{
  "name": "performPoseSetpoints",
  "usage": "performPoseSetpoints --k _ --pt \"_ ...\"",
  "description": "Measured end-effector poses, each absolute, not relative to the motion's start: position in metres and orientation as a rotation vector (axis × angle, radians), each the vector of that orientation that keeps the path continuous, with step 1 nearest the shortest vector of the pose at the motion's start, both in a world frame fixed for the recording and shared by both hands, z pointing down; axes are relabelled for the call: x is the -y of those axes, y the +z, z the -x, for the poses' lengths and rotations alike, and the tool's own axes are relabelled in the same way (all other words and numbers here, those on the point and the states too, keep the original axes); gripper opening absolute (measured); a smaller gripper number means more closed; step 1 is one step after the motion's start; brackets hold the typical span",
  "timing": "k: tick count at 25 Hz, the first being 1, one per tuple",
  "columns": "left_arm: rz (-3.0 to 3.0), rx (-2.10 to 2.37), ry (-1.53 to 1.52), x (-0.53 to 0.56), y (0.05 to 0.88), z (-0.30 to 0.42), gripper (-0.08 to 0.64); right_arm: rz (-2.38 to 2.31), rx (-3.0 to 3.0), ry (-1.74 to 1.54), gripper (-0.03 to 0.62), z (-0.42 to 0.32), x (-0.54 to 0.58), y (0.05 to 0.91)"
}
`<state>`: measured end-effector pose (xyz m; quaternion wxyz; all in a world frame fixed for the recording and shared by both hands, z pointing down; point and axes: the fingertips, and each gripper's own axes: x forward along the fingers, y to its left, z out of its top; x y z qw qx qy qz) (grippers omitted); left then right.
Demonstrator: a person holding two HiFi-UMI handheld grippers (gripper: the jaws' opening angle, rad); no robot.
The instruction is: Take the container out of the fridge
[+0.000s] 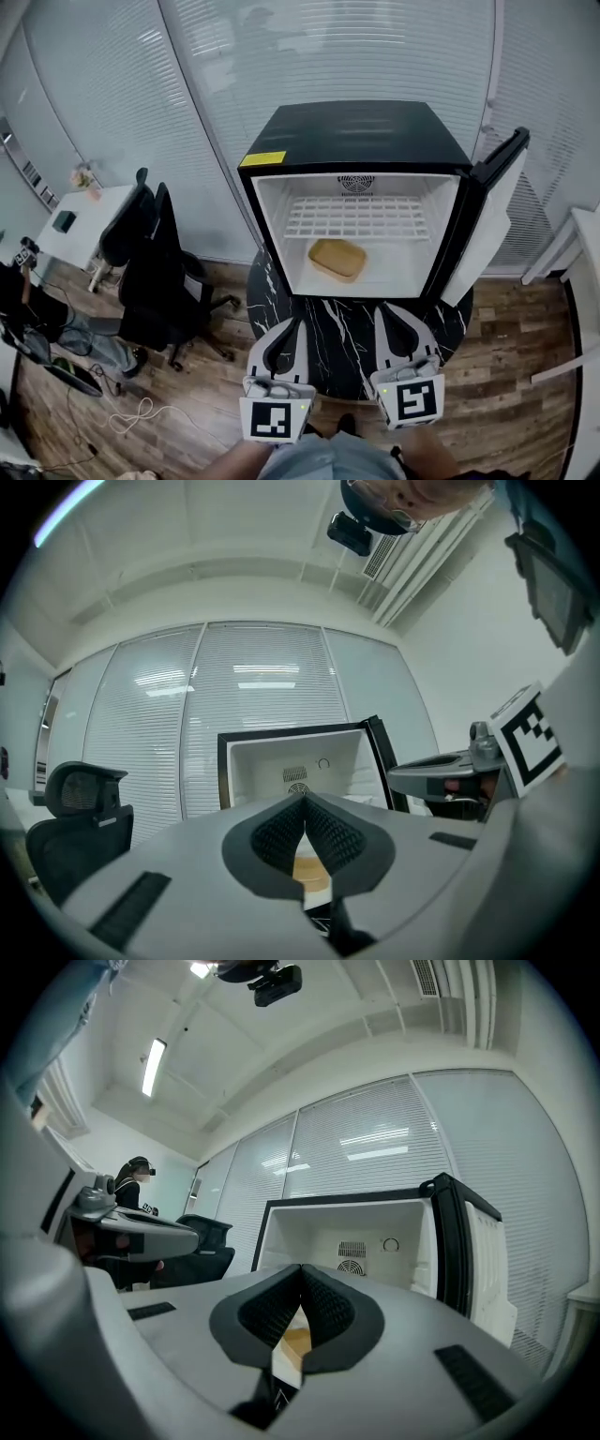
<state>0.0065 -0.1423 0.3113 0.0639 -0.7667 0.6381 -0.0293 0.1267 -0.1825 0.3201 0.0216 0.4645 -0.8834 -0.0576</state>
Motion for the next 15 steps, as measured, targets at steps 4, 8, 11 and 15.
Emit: performPoseSetpoints --k 4,8,11,15 --pt "2.286 -1.973 -0.073 0.153 0.310 0.007 0.014 -1.373 2.748 -0.188 0.012 -0.112 0.198 0.320" --pt "2.297 -1.996 -0.072 0.165 0.320 0.018 0.014 -1.337 2.747 -0.210 0.014 -0.097 0.214 0.322" --pt "2.333 -2.007 -0.075 0.183 0.334 0.025 0.014 -1.336 2.729 -0.215 0.014 -0.087 0.234 0.328" --pt "2.375 -2.014 -0.060 0.212 0.348 0.038 0.014 -1.324 2.705 -0.202 0.014 -0.073 0.261 0.340"
